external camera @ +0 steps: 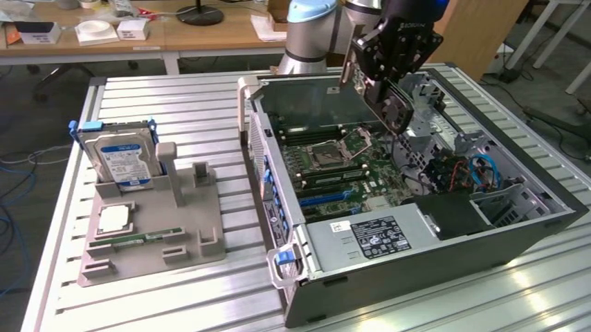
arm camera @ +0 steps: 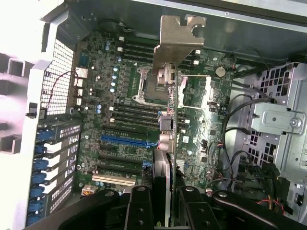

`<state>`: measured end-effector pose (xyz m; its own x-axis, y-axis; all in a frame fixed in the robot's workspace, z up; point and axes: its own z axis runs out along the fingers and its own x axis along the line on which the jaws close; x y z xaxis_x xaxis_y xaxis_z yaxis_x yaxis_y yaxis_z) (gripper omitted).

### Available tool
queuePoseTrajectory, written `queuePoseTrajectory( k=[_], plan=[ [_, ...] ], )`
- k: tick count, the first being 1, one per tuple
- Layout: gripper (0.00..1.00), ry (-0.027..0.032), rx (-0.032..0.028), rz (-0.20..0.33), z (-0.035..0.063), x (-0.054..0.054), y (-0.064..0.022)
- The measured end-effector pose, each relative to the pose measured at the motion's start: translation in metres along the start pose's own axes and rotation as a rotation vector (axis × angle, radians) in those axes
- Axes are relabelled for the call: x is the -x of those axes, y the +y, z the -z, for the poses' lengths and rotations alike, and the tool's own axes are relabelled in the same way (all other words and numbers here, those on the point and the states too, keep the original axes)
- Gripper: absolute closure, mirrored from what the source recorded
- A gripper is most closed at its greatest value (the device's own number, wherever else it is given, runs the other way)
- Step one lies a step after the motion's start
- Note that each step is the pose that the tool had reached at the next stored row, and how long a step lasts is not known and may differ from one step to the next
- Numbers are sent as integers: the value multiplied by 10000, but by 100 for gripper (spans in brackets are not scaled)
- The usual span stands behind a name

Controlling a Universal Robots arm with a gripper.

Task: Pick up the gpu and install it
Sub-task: 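Insert the gpu into the slot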

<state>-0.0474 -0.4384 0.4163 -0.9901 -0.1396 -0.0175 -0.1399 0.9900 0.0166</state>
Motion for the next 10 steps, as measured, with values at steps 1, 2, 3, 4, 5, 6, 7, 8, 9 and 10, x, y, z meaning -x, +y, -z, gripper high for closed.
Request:
queuePoseTrajectory(
  k=[1,2,3,4,5,6,7,8,9,10],
  plan=[
    [73,1,0,51,0,0,0],
    [73,2,1,101,0,0,0],
    [73,2,2,149,0,0,0],
    [73,4,3,198,0,0,0],
    [73,4,4,243,0,0,0],
    [73,5,4,286,0,0,0],
    [73,6,5,329,0,0,0],
    [73,6,6,371,0,0,0],
    [73,7,7,414,0,0,0],
    [73,8,8,457,0,0,0]
  ],
)
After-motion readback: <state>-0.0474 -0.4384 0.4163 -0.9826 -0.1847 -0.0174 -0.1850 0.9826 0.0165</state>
